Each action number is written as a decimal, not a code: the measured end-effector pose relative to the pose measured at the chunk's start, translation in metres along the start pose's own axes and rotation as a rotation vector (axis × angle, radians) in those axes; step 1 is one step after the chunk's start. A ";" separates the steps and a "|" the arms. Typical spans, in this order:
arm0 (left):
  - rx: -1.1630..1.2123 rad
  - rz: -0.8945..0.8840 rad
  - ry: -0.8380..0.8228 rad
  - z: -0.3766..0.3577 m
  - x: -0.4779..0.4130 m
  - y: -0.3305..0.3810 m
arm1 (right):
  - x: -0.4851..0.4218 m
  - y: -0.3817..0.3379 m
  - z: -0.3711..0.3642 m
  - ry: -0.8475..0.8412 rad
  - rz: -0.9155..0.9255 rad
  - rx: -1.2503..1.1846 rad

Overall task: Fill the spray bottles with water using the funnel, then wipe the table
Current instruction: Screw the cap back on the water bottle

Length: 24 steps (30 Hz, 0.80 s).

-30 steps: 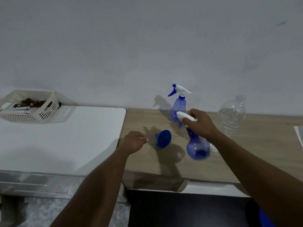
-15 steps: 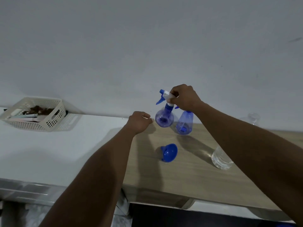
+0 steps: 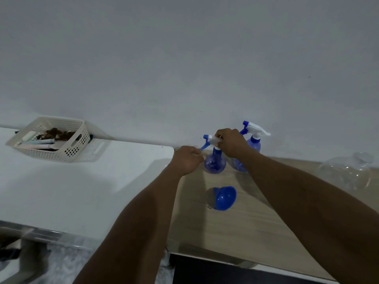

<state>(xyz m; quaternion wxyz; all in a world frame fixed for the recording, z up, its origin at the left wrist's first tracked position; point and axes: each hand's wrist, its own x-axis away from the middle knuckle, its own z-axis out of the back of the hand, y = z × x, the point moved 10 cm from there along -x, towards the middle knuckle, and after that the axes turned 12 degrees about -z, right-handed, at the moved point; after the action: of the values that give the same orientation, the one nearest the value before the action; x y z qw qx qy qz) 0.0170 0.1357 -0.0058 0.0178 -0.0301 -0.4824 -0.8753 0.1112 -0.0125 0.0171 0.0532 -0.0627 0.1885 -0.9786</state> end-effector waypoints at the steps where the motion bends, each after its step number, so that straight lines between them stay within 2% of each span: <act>1: -0.004 -0.001 -0.008 -0.001 0.002 -0.001 | 0.001 0.000 -0.002 0.007 0.008 0.003; 7: -0.025 -0.001 -0.024 -0.005 0.009 -0.003 | 0.008 0.002 0.006 0.027 0.018 0.006; 14: -0.021 -0.024 -0.076 -0.026 0.017 0.012 | 0.055 0.015 0.051 0.237 0.035 -0.140; 24: -0.026 -0.111 -0.193 -0.101 0.036 0.055 | 0.148 0.098 0.066 0.206 -0.102 -0.212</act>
<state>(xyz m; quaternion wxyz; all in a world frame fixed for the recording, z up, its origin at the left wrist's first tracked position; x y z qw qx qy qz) -0.0197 0.0214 -0.0108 -0.0775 -0.0880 -0.4712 -0.8742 -0.0175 -0.1458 0.0560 -0.0232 0.0233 0.2920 -0.9559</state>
